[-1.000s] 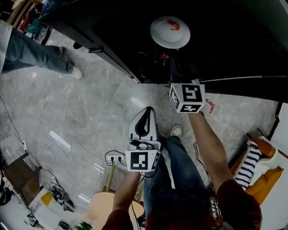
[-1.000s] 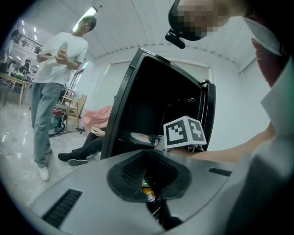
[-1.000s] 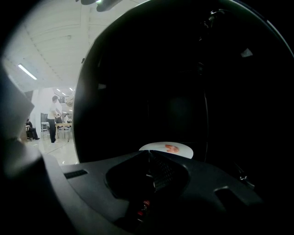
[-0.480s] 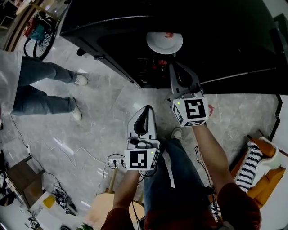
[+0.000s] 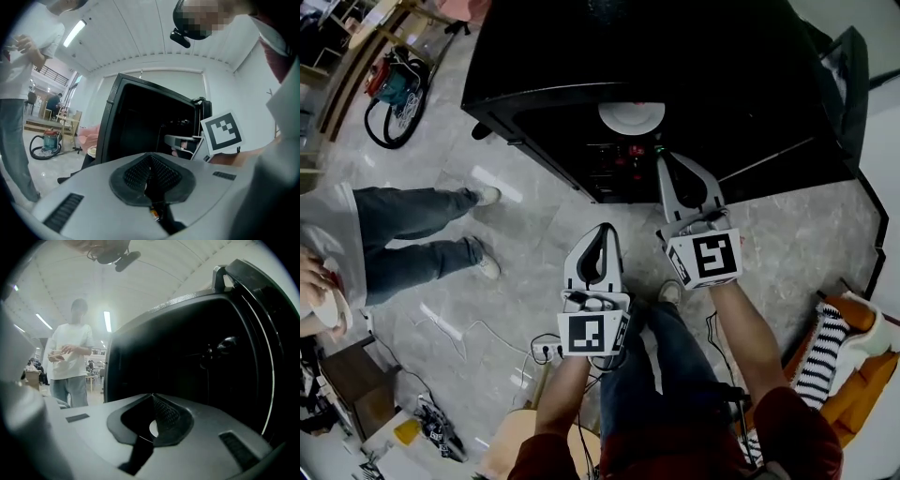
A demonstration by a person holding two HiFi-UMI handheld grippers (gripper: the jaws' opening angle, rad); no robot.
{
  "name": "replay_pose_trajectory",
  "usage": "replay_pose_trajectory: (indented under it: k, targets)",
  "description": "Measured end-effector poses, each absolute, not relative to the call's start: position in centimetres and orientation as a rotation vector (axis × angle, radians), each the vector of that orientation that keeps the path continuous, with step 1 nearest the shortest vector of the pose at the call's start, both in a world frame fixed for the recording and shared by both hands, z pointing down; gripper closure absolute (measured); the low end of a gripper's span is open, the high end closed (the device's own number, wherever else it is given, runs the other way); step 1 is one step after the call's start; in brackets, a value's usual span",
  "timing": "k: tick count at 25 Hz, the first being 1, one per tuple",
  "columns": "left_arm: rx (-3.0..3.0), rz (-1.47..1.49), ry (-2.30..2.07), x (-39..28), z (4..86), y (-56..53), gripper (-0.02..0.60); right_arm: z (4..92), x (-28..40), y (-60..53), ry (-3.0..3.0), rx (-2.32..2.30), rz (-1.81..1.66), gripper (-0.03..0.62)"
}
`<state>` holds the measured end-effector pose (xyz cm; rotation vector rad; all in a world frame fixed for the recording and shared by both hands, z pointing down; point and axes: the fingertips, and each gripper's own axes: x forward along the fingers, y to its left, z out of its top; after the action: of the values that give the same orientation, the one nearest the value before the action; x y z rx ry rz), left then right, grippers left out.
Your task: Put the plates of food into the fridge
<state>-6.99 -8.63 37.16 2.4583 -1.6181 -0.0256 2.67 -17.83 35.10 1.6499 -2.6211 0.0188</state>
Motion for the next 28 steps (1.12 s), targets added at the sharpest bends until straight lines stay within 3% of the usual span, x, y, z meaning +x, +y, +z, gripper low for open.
replay_pose_trajectory:
  k: [28]
  targets:
    - [2.559,-0.050,-1.701,-5.2,26.4,-7.9,0.575,24.3,7.5,-12.0,-2.683,1.627,-0.141,0.583]
